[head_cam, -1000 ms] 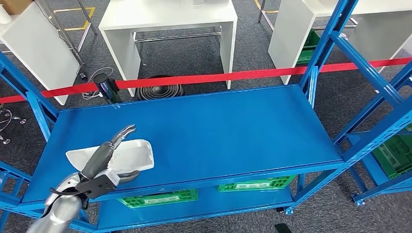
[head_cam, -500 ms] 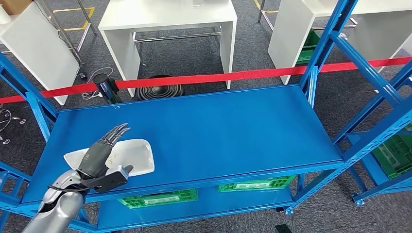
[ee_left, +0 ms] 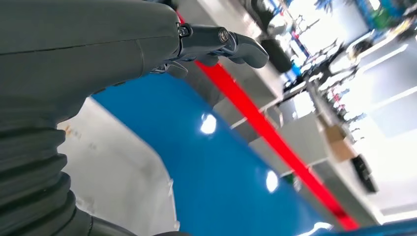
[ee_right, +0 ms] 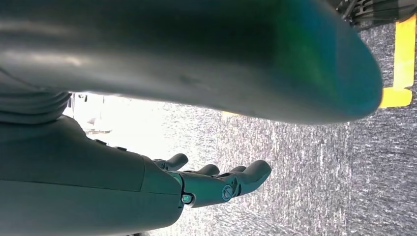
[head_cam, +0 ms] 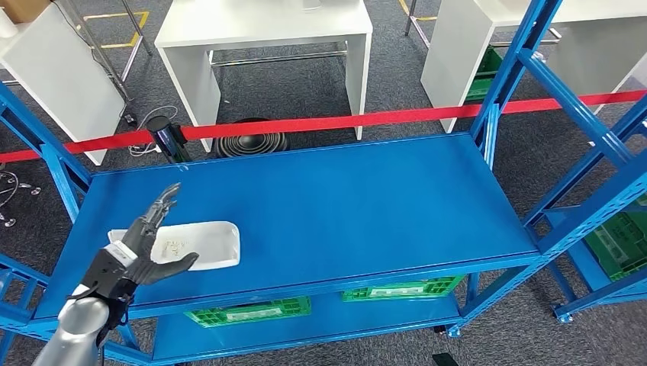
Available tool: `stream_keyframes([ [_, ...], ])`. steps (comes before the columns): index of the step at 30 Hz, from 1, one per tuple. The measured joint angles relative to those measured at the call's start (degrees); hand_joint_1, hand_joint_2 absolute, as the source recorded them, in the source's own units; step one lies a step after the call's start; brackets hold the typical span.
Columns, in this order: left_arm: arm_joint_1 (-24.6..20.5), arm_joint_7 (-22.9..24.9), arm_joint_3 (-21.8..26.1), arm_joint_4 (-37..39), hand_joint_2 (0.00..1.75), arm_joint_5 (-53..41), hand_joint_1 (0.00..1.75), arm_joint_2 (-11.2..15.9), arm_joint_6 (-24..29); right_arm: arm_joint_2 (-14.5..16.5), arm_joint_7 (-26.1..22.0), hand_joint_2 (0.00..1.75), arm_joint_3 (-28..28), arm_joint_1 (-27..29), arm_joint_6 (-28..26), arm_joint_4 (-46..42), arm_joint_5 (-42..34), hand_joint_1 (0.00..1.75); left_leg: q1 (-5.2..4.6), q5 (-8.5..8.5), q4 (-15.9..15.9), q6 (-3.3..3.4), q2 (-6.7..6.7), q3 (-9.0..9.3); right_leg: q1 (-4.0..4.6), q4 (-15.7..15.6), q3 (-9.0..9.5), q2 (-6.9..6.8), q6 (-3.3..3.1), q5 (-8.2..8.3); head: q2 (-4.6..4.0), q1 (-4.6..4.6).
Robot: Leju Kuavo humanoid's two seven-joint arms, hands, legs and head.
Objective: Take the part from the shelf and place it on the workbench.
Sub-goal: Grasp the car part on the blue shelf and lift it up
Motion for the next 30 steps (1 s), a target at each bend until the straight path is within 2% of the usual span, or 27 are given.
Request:
stream_keyframes([
  [9,2.75,2.42,5.74,-5.80,1.75,10.02,0.00,-0.96,-7.77,0.27,-0.16,0.00,-0.33,-0.01,0.00,0.00,0.12,0.00,0.00,0.00,0.00,0.00,-0.01,0.01,0.00,0.00,0.03,0.00,0.01,0.00,0.00,0.00],
  [13,3.52,2.59,5.86,-7.88,1.75,4.57,0.00,-0.75,-6.49,0.32,-0.26,0.00,-0.42,-0.04,0.07,0.00,0.26,0.00,0.00,-0.01,0.00,0.01,-0.02,0.01,0.00,0.00,0.05,-0.02,0.03,-0.02,0.01,0.00],
  [19,4.20,1.63,5.41,-8.36,1.75,-6.34,0.00,1.02,-4.23,0.33,-0.37,0.00,-0.82,-0.04,0.11,0.00,0.57,0.00,0.00,-0.01,0.00,0.01,-0.01,0.03,0.01,0.00,0.05,-0.01,0.03,-0.02,0.00,0.00],
  [30,5.07,1.37,4.85,-8.36,1.75,-7.88,0.00,2.55,-4.23,0.33,-0.41,0.00,-1.21,-0.08,0.11,0.00,0.62,0.00,0.00,-0.01,0.00,0.01,-0.01,0.03,0.00,0.00,0.06,-0.01,0.03,-0.02,0.00,0.00],
])
